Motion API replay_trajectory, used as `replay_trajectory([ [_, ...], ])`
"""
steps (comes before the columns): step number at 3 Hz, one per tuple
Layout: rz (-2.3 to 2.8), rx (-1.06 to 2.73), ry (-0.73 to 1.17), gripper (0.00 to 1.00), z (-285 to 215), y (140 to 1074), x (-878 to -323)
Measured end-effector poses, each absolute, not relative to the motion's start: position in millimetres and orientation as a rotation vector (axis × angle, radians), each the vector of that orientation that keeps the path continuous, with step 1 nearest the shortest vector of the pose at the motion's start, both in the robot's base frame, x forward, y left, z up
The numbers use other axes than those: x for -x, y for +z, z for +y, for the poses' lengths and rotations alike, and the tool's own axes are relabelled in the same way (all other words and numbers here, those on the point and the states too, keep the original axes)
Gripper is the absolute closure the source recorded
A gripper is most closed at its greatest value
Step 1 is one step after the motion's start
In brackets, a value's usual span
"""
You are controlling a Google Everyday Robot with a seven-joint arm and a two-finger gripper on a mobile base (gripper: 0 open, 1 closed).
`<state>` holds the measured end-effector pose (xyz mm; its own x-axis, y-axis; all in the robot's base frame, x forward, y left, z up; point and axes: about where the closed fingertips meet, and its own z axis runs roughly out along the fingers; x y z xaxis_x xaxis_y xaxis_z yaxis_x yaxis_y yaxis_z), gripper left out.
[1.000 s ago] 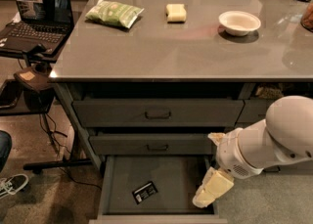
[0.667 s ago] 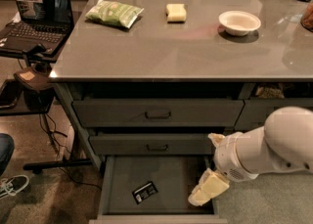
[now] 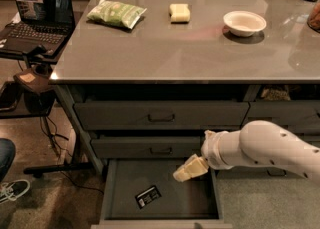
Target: Pick rxbar chocolate from bottom drawer and place on counter
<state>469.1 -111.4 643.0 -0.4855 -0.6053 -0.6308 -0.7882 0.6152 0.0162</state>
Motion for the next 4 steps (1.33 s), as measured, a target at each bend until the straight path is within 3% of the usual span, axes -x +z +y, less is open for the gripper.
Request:
replay_trajectory([
  [2,2.238,1.039,0.392,0.00,-109.4,645.6,-482.3],
  [3,2.237,1.013,0.437,0.00,-95.9,609.9,-480.2],
  [4,2.257,0.992,0.577,0.00,-46.5,523.8,-459.5],
])
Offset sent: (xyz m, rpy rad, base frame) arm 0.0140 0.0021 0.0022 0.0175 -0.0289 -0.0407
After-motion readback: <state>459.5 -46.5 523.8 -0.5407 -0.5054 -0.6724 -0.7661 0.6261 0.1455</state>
